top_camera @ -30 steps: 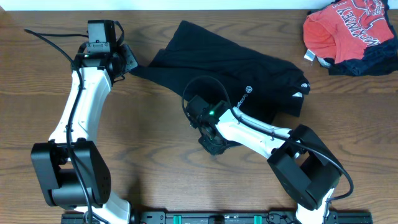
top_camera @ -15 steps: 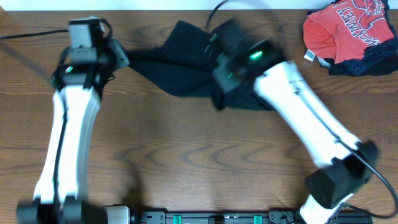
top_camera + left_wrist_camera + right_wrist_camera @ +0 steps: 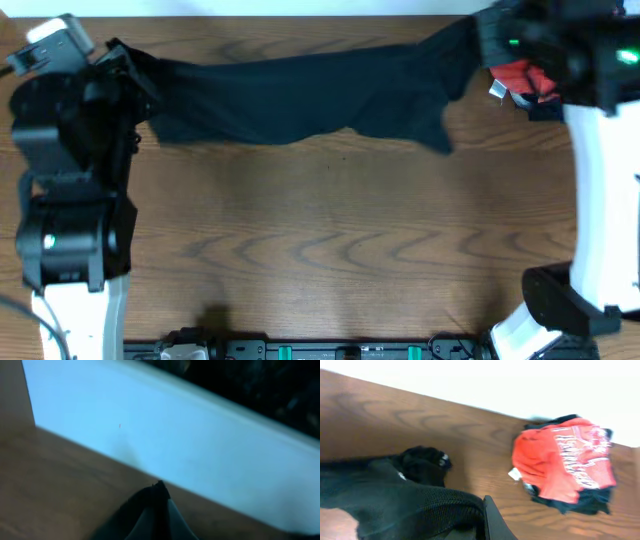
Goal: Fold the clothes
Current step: 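Lift and stretch the shirt between both grippers, lay it flat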
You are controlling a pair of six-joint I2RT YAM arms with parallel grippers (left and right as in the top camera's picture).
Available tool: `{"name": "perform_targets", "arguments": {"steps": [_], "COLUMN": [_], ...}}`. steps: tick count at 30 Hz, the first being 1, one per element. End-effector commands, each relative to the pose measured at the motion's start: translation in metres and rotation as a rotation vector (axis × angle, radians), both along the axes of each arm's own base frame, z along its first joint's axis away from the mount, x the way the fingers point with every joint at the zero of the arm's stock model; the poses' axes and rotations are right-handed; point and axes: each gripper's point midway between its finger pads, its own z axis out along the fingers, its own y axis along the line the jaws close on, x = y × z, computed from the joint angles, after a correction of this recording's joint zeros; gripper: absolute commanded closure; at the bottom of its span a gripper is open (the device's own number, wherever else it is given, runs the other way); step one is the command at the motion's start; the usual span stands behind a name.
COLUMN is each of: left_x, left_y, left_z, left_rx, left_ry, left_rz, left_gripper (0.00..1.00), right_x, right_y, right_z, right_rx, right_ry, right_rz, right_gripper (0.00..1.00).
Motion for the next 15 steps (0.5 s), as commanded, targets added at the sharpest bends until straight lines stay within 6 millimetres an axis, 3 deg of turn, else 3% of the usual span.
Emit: {"name": "perform_targets", "arguments": {"steps": [1, 8, 15], "left_x": [-0.026, -0.093, -0.14], "left_y": [0.003, 0.0, -0.004], "left_z": [0.033, 0.088, 0.111], "left_rx": [0.023, 0.025, 0.025], "left_ry": [-0.104, -0.306, -0.416], "left_rz": [0.018, 0.018, 0.007], "left_gripper": [0.94, 0.94, 0.94], "right_x": [-0.036, -0.111, -0.185], "right_y": [-0.024, -0.039, -0.05], "right_z": [0.054, 0.112, 0.143], "right_rx": [0.0, 0.026, 0.043], "right_ry": [-0.139, -0.306, -0.427], "right_rz": [-0.037, -0.05, -0.055], "right_gripper": [0.99, 0.99, 0.99]}}
